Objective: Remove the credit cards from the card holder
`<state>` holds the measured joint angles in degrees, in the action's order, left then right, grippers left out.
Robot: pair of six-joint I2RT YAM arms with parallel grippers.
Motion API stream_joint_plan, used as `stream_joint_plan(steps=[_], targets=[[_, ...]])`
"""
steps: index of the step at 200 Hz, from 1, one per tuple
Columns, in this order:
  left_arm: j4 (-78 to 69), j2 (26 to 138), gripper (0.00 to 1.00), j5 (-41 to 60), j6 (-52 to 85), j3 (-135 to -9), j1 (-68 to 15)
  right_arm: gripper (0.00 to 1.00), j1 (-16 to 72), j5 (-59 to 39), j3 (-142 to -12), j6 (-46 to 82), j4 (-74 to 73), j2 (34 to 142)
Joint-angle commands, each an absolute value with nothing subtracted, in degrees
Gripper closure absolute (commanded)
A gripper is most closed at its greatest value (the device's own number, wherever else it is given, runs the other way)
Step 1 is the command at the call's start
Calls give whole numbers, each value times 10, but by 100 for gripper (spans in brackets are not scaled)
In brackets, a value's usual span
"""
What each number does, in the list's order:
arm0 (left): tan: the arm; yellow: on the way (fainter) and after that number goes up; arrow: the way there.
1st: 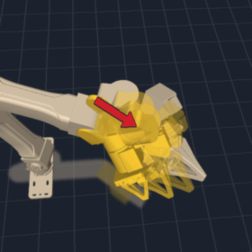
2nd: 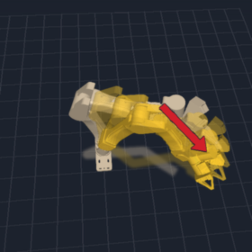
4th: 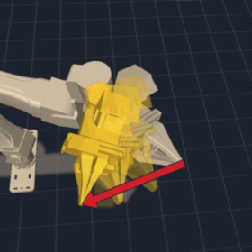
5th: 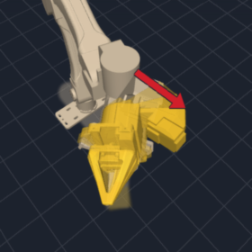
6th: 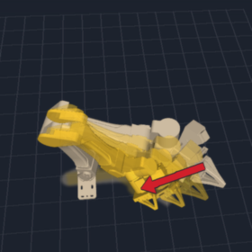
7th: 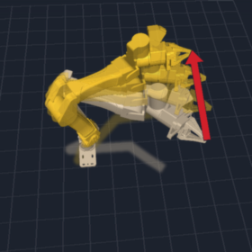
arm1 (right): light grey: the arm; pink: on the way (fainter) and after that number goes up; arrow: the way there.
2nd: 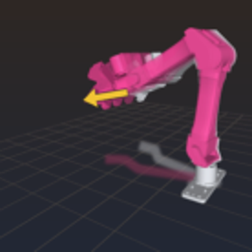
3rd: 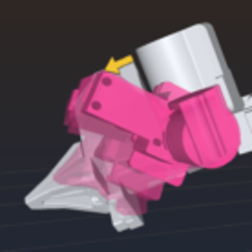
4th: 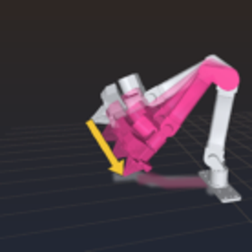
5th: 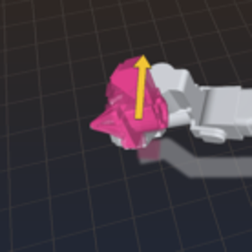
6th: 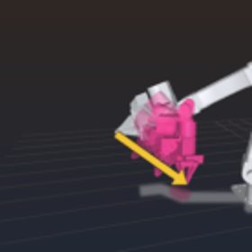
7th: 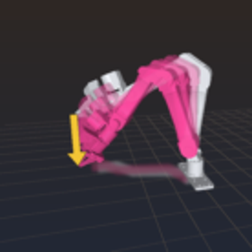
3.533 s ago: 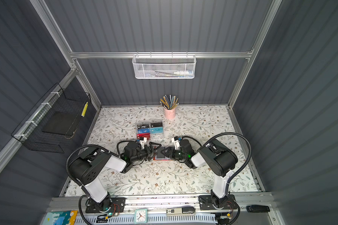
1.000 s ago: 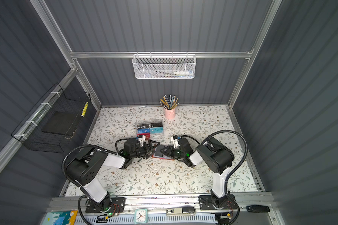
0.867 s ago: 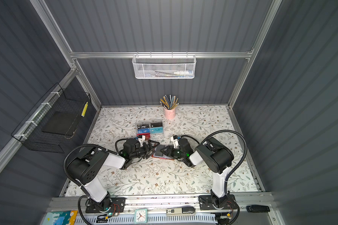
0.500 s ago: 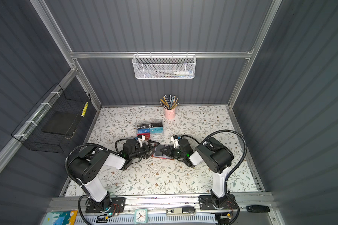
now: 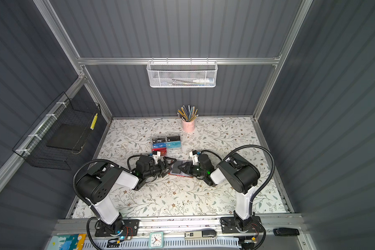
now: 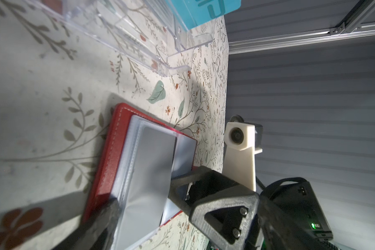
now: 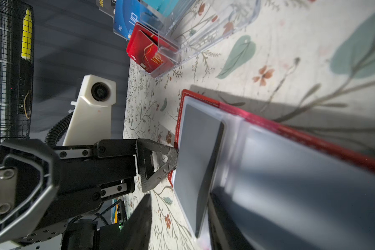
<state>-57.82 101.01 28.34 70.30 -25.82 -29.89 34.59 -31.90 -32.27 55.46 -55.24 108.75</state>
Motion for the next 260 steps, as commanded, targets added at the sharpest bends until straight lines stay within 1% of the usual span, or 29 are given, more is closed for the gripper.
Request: stream_joint_plan(steps=[1, 57, 171, 207, 260], targets=[[-529, 1029, 0, 292, 712, -240, -305, 56, 350, -324, -322, 544, -557, 1076], [-537, 1033, 0, 286, 714, -228, -304, 56, 342, -325, -319, 538, -552, 1073], [-632, 1106, 0, 292, 741, -210, -305, 56, 331, -327, -332, 533, -543, 1082], [-640, 1110, 0, 292, 743, -205, -305, 57, 332, -337, -329, 550, -567, 1078], [-650, 1117, 0, 294, 745, -202, -307, 59, 347, -335, -340, 554, -564, 1088]])
